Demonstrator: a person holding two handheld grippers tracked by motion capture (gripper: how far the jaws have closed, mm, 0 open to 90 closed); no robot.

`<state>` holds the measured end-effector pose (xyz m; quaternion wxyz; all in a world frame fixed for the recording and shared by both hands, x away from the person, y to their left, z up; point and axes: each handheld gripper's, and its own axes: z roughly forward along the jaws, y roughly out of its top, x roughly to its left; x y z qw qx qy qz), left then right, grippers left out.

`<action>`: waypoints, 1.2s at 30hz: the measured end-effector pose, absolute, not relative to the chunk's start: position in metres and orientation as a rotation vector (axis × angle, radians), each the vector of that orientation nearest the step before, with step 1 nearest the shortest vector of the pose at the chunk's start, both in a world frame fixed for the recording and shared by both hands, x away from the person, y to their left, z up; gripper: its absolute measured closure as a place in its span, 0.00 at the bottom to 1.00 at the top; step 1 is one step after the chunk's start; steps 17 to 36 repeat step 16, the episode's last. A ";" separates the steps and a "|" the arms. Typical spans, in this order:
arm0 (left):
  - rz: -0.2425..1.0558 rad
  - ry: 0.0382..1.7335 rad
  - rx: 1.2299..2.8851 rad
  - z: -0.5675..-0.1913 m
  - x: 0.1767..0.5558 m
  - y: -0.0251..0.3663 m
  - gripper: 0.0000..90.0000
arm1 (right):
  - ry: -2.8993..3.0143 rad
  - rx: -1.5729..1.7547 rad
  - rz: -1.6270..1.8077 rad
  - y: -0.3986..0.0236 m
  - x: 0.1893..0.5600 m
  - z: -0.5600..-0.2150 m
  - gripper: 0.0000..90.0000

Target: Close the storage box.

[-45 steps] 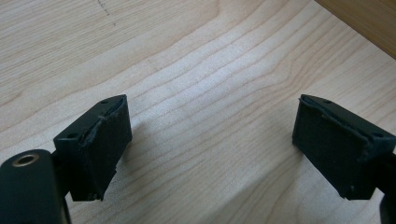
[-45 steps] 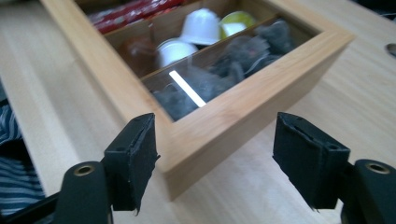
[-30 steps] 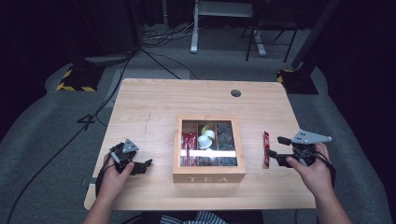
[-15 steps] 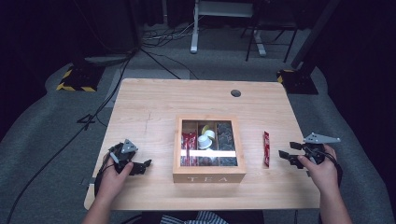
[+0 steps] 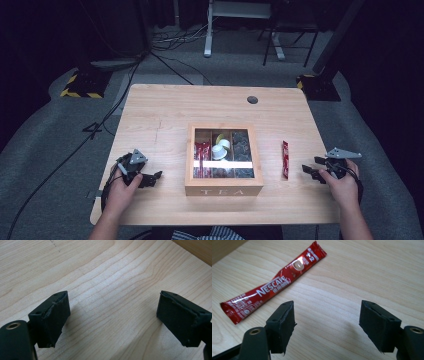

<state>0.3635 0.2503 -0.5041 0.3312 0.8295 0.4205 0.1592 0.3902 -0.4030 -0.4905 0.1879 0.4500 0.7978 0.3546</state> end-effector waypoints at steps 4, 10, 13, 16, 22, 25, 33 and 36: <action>0.417 1.099 2.168 -0.504 0.363 0.250 0.13 | 2.249 1.261 0.992 -0.403 0.391 -0.496 0.32; 0.417 1.100 2.168 -0.504 0.363 0.250 0.13 | 2.234 1.261 0.984 -0.401 0.390 -0.501 0.29; 0.418 1.100 2.167 -0.504 0.363 0.250 0.13 | 2.220 1.261 0.995 -0.401 0.389 -0.503 0.25; 0.413 1.101 2.167 -0.504 0.364 0.250 0.13 | 2.214 1.274 0.977 -0.400 0.390 -0.503 0.17; 0.413 1.101 2.167 -0.504 0.364 0.250 0.13 | 2.214 1.274 0.977 -0.400 0.390 -0.503 0.17; 0.413 1.101 2.167 -0.504 0.364 0.250 0.13 | 2.214 1.274 0.977 -0.400 0.390 -0.503 0.17; 0.413 1.101 2.167 -0.504 0.364 0.250 0.13 | 2.214 1.274 0.977 -0.400 0.390 -0.503 0.17; 0.413 1.101 2.167 -0.504 0.364 0.250 0.13 | 2.214 1.274 0.977 -0.400 0.390 -0.503 0.17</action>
